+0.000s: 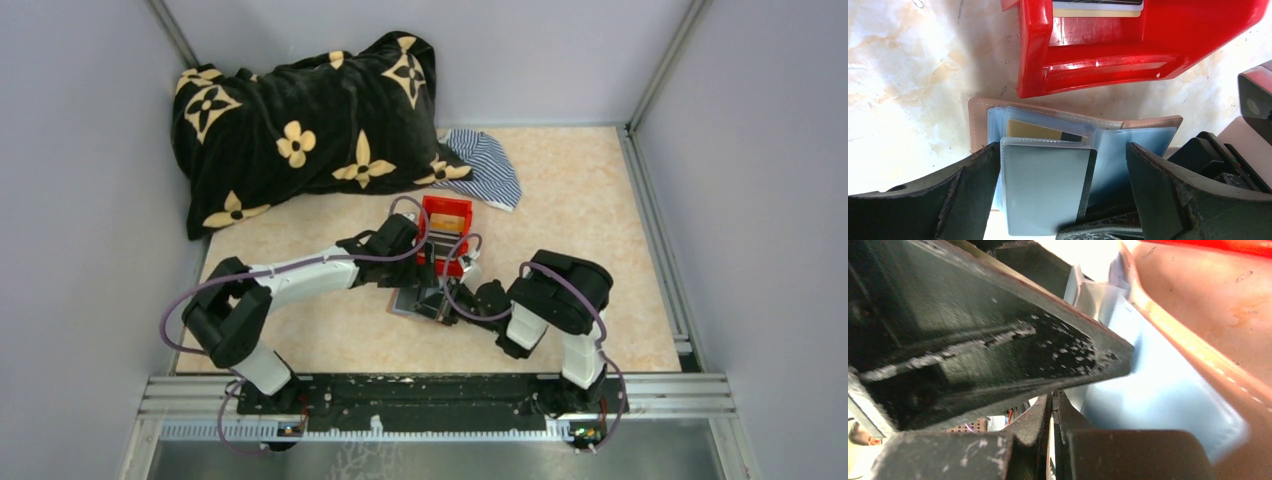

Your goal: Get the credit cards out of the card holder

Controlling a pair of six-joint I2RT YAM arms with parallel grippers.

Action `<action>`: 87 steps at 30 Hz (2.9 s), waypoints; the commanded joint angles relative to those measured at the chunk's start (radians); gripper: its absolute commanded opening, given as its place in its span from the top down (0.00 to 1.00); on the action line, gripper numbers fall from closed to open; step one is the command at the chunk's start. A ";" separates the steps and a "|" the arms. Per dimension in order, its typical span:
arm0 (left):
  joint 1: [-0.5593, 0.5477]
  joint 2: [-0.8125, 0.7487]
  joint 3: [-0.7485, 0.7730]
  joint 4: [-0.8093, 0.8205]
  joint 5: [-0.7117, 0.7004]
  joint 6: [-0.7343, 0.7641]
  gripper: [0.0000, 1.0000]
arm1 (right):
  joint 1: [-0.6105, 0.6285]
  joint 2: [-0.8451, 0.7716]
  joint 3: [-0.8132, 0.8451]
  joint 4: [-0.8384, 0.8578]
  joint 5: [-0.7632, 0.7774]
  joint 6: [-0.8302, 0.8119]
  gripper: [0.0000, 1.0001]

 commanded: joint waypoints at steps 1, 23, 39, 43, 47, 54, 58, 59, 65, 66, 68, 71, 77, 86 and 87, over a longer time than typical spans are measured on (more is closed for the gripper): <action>-0.005 -0.064 -0.013 -0.015 -0.050 -0.022 0.03 | 0.010 -0.045 -0.013 0.062 -0.042 -0.030 1.00; 0.117 -0.276 -0.229 0.150 0.075 -0.097 0.33 | -0.105 -0.111 0.013 -0.174 -0.125 -0.102 1.00; 0.201 -0.268 -0.504 0.732 0.439 -0.205 0.39 | -0.117 -0.103 0.006 -0.200 -0.169 -0.124 1.00; 0.207 -0.227 -0.516 0.760 0.435 -0.205 0.39 | -0.120 -0.105 0.001 -0.190 -0.174 -0.120 1.00; 0.209 -0.175 -0.516 0.810 0.474 -0.229 0.39 | -0.122 -0.104 -0.005 -0.186 -0.173 -0.115 1.00; 0.212 -0.143 -0.541 0.811 0.454 -0.224 0.39 | -0.132 -0.093 -0.017 -0.157 -0.175 -0.099 1.00; 0.218 -0.138 -0.555 0.820 0.454 -0.229 0.40 | -0.136 -0.068 -0.025 -0.107 -0.179 -0.080 1.00; 0.218 -0.139 -0.558 0.822 0.454 -0.230 0.40 | -0.137 -0.060 -0.026 -0.092 -0.182 -0.076 1.00; 0.220 -0.130 -0.552 0.808 0.448 -0.220 0.40 | -0.139 -0.028 -0.032 -0.051 -0.182 -0.060 1.00; 0.221 -0.124 -0.552 0.812 0.452 -0.220 0.40 | -0.139 -0.028 -0.035 -0.049 -0.180 -0.059 1.00; 0.221 -0.112 -0.552 0.824 0.459 -0.225 0.40 | -0.139 -0.032 -0.040 -0.047 -0.177 -0.059 1.00; 0.221 -0.084 -0.542 0.827 0.462 -0.228 0.40 | -0.139 -0.050 -0.050 -0.058 -0.170 -0.064 1.00; 0.221 -0.050 -0.535 0.843 0.466 -0.239 0.41 | -0.139 -0.134 -0.055 -0.174 -0.146 -0.105 1.00; 0.221 -0.046 -0.528 0.838 0.463 -0.238 0.42 | -0.140 -0.210 -0.049 -0.300 -0.125 -0.148 1.00; 0.221 -0.047 -0.529 0.838 0.461 -0.237 0.42 | -0.140 -0.206 -0.054 -0.286 -0.124 -0.144 1.00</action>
